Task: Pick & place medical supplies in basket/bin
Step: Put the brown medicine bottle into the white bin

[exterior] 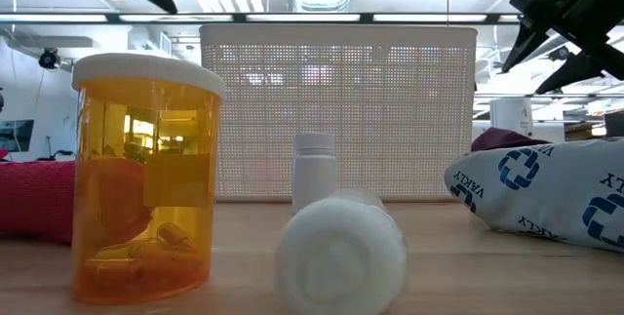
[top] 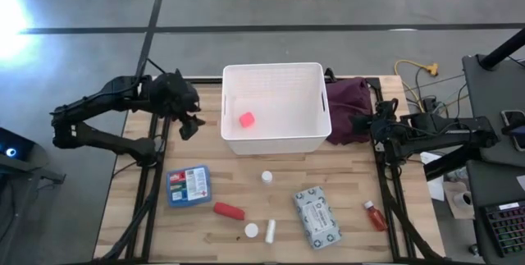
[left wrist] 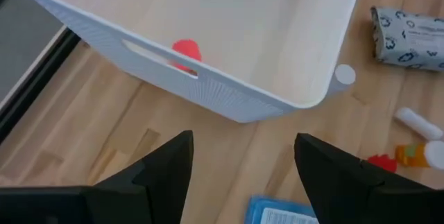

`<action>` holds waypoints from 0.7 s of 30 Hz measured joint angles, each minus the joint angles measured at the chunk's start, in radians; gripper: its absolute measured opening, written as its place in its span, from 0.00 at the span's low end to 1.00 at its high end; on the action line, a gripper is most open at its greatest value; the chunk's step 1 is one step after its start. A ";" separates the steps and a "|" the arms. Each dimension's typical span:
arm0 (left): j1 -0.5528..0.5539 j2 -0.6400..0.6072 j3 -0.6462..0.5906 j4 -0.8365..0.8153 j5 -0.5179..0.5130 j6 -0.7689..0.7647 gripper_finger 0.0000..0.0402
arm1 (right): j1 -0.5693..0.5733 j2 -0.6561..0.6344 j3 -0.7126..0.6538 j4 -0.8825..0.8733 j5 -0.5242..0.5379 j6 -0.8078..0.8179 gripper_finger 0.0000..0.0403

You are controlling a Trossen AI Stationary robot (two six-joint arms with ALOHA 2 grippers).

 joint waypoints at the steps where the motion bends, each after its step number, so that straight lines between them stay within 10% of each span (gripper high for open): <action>1: 0.000 0.000 0.000 0.003 0.000 0.010 0.57 | 0.000 0.000 0.000 0.000 -0.001 -0.004 0.82; 10: -0.042 0.005 -0.025 -0.116 0.089 -0.015 0.57 | 0.000 0.001 0.000 0.002 -0.119 -0.091 0.82; 21: -0.197 0.001 -0.217 -0.006 0.079 -0.167 0.57 | 0.000 0.112 -0.011 0.035 -0.695 -0.217 0.82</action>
